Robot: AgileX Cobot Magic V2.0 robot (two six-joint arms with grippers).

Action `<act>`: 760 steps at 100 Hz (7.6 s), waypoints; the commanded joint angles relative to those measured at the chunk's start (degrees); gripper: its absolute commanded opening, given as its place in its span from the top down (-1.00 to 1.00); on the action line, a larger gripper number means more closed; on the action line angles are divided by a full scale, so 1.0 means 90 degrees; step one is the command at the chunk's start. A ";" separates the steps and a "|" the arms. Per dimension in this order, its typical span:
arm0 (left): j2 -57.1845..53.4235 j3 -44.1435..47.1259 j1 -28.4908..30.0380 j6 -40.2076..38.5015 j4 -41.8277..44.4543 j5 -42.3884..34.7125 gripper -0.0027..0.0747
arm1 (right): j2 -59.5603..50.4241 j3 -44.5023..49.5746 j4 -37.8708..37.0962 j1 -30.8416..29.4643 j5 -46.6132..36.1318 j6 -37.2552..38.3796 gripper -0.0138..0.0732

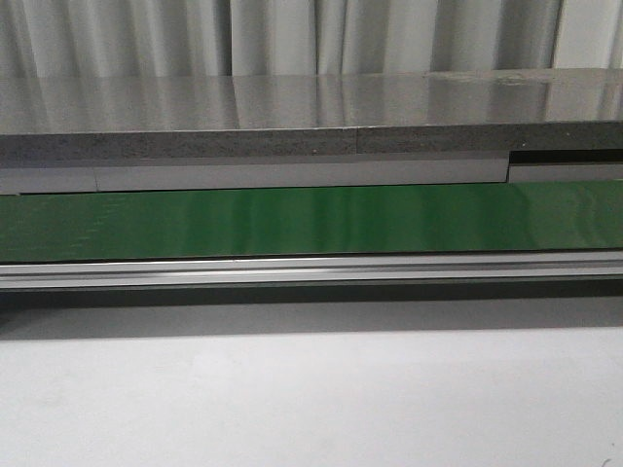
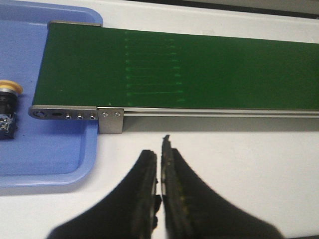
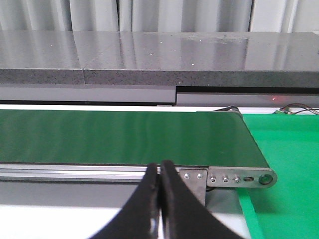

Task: Move button from left to right
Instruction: 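Close the left gripper around the yellow push button's black body, then lift the button with the left gripper and set it on the belt, then open the left gripper and raise it away from the belt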

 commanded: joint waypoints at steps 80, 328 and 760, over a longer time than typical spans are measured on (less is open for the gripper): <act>0.1997 -0.1872 0.0147 -0.0448 0.1710 0.0283 -0.72 | -0.0016 -0.0113 -0.0053 -0.0007 -0.0470 -0.0006 0.84; 0.8933 -0.4215 0.2567 0.0102 0.1445 -0.0157 0.26 | -0.0016 -0.0113 -0.0053 -0.0007 -0.0470 -0.0006 0.84; -0.1178 0.1522 0.0288 0.1243 -0.0087 -0.3750 0.57 | -0.0016 -0.0113 -0.0053 -0.0007 -0.0470 -0.0006 0.84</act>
